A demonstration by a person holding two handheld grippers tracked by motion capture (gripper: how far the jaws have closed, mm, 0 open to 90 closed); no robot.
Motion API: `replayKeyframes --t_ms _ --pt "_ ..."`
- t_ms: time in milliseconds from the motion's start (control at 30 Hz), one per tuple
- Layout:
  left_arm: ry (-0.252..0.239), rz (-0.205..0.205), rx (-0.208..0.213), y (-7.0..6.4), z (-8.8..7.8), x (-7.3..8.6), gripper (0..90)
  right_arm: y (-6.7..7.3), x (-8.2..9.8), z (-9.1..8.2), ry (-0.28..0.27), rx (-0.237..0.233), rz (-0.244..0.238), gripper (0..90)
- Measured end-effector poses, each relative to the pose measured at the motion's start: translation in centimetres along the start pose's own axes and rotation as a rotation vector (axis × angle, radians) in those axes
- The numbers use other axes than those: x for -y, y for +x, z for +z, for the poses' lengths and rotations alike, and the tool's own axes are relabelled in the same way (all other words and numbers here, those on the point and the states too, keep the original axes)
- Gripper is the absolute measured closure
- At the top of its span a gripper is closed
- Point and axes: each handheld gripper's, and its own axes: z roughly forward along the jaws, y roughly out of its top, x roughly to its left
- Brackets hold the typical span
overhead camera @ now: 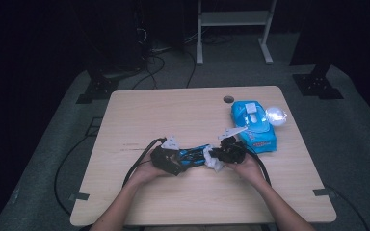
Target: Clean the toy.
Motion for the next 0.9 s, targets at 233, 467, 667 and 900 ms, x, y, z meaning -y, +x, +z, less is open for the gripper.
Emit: replayKeyframes --t_ms 233,467,667,900 --pt "-0.045 -0.115 0.066 0.6 -1.0 0.3 20.9 -0.2 0.3 0.0 -0.019 -0.004 0.007 82.1" --pt "-0.083 -0.164 0.116 1.1 -1.6 0.4 31.2 -0.1 0.4 0.0 -0.021 -0.006 0.012 82.2" --pt "-0.074 -0.154 0.079 0.8 -1.2 0.3 32.6 -0.1 0.5 -0.1 -0.027 -0.001 0.003 82.2" --pt "-0.074 -0.176 0.078 0.8 -1.2 0.3 35.5 -0.2 0.8 -0.1 -0.04 -0.006 -0.003 82.2"
